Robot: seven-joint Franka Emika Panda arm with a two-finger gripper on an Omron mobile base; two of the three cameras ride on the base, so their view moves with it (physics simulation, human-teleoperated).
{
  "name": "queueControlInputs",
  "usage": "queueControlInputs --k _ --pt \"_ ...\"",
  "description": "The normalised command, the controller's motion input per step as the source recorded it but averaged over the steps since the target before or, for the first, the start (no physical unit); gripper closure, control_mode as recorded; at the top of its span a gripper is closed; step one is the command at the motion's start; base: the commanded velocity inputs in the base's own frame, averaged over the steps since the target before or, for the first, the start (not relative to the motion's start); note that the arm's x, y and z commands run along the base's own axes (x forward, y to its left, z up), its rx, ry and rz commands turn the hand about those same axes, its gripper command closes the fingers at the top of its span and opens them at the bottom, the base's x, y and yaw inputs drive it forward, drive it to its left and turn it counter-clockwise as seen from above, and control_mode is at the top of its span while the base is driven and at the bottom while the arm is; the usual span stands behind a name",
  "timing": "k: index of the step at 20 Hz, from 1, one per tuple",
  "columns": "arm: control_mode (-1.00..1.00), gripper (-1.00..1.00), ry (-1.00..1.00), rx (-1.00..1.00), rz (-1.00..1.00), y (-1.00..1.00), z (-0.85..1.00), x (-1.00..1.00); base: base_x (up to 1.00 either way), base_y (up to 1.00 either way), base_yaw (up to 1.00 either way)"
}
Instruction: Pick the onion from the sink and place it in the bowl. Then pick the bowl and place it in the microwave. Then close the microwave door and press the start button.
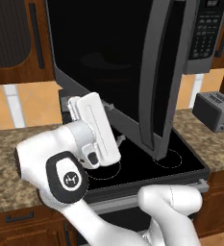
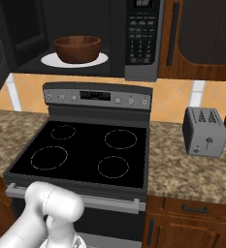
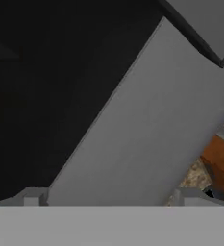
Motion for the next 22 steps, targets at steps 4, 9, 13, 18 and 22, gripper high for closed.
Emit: queueControlInputs --k 4,9,13,18,22 --pt "-1.0 -1.0 -0.09 0.24 0.22 -1.0 0.22 0.04 0.0 0.0 0.0" --pt "-1.0 -1.0 -0.07 0.23 0.32 -0.81 0.24 0.42 0.0 0.0 0.0" --pt "-1.0 -1.0 -0.01 0.21 0.37 -0.76 0.28 0.52 0.0 0.0 0.0" --pt "-1.0 -1.0 0.0 0.22 0.38 -0.67 0.24 0.7 0.0 0.0 0.0" --pt "-1.0 -1.0 0.01 0.22 0.3 -0.4 0.26 0.92 0.0 0.0 0.0"
